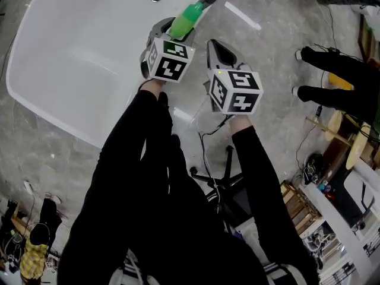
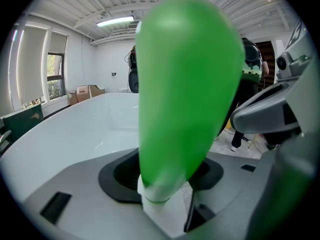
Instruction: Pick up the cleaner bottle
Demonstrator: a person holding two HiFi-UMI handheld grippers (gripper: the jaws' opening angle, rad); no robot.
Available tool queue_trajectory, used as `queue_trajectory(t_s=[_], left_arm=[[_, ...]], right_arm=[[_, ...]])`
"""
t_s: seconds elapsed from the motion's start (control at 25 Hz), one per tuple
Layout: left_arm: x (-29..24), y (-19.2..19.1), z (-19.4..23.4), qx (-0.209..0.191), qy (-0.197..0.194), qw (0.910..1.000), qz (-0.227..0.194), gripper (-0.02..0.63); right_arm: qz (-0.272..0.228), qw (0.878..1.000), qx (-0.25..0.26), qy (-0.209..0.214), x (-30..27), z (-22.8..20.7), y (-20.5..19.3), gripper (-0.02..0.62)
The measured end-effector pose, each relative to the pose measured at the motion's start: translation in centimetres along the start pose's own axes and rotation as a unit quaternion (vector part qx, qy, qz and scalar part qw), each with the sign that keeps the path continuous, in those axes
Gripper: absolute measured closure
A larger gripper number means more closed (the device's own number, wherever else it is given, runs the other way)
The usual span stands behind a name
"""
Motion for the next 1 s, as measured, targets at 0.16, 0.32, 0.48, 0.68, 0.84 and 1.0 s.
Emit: queue_trajectory(t_s=[0.16, 0.32, 0.48, 0.68, 0.84, 1.0], left_arm=[[-0.34, -0.12, 0.10, 0.000, 0.002, 1.0000, -0.001, 0.359], [-0.46, -0.09, 0.06, -0.003, 0.002, 1.0000, -0.009, 0.361], [-0.62, -0.17, 0.09, -0.007, 0.007, 0.9998, -0.017, 0.393], [-0.43, -0.16, 0.10, -0.016, 0.004, 0.9996, -0.023, 0.401], [-0.46, -0.20, 0.17, -0.019, 0.000, 0.9995, -0.025, 0.408], [-0.09, -0.23, 0.43, -0.018, 0.000, 0.9994, -0.029, 0.410]], right_arm=[[0.002, 1.000, -0.002, 0.000, -0.11, 0.12, -0.25, 0.594], [0.002, 1.000, -0.005, -0.001, -0.24, 0.14, -0.35, 0.594], [0.002, 1.000, -0.007, -0.002, -0.50, 0.05, -0.37, 0.594], [0.003, 1.000, -0.007, -0.004, -0.35, 0.18, -0.36, 0.594], [0.003, 1.000, -0.007, -0.007, -0.37, 0.16, -0.39, 0.594], [0.001, 1.000, -0.003, -0.007, -0.53, 0.26, -0.04, 0.594]])
Point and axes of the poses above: the fingertips, and each gripper's own axes: x backward along the fingers, z to its left, y out of its top, the point moved 10 cm from there along x, backward along the fingers, and after that the axes turned 4 degrees about -z, right-handed, at the moved point
